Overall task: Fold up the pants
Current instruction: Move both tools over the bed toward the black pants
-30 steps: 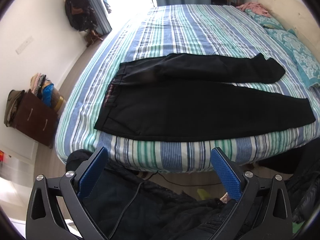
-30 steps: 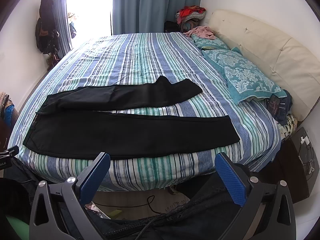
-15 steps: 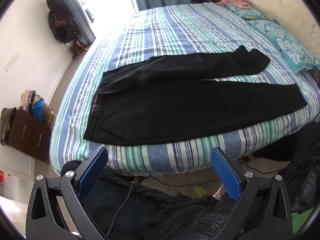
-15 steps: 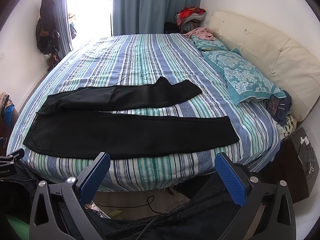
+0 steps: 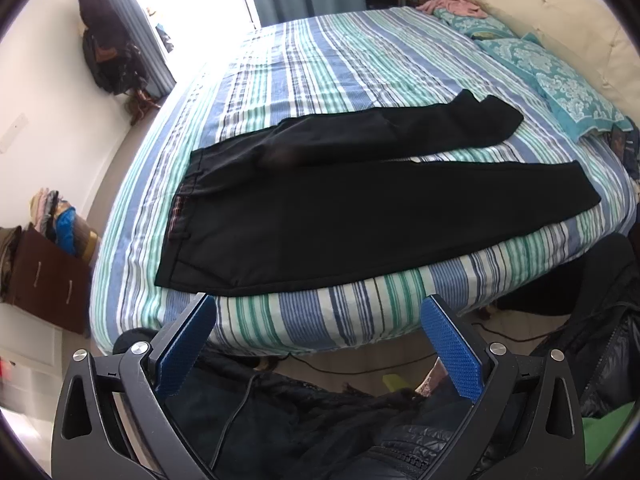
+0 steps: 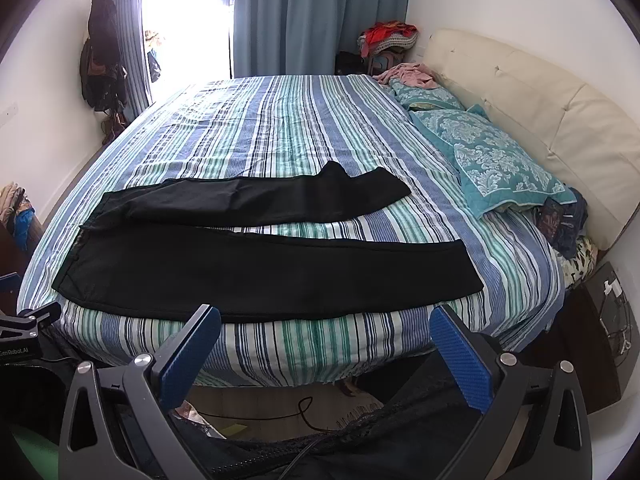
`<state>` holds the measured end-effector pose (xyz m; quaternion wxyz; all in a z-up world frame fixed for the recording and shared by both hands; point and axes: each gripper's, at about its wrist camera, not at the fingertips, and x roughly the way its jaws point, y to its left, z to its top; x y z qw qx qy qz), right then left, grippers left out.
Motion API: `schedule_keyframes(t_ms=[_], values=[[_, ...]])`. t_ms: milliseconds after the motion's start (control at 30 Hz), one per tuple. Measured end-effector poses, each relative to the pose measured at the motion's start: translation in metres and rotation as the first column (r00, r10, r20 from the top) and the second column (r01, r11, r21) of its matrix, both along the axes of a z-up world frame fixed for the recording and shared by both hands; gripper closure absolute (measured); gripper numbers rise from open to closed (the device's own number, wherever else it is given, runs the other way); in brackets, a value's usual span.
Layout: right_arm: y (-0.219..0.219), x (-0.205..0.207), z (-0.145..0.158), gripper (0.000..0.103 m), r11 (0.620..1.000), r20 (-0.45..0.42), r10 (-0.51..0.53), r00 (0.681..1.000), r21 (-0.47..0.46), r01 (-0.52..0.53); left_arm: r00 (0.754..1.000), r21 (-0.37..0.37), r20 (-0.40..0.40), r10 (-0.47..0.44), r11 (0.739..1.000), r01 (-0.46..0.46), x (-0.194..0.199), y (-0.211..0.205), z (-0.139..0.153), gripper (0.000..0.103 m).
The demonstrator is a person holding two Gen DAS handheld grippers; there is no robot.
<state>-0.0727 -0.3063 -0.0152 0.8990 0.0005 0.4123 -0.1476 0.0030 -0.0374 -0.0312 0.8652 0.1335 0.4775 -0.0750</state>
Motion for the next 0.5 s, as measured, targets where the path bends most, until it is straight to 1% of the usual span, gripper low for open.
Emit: schedule_keyframes(t_ms=[200, 333, 500], values=[[0.0004, -0.0015, 0.0009, 0.0, 1.0, 0.018, 0.003, 1.0, 0.012, -0.003, 1.0, -0.001, -0.003, -0.013, 1.0, 0.013, -0.0019, -0.0017, -0.0009, 0.001], [-0.0008, -0.0006, 0.0024, 0.0, 1.0, 0.026, -0.005, 1.0, 0.028, 0.004, 1.0, 0.002, -0.004, 0.0, 1.0, 0.0, -0.0004, 0.0015, -0.0018, 0.001], [0.0011, -0.0024, 0.0053, 0.0, 1.0, 0.038, 0.004, 0.999, 0.022, -0.005, 1.0, 0.0, -0.013, -0.015, 1.0, 0.015, 0.0001, 0.0001, -0.0035, 0.001]])
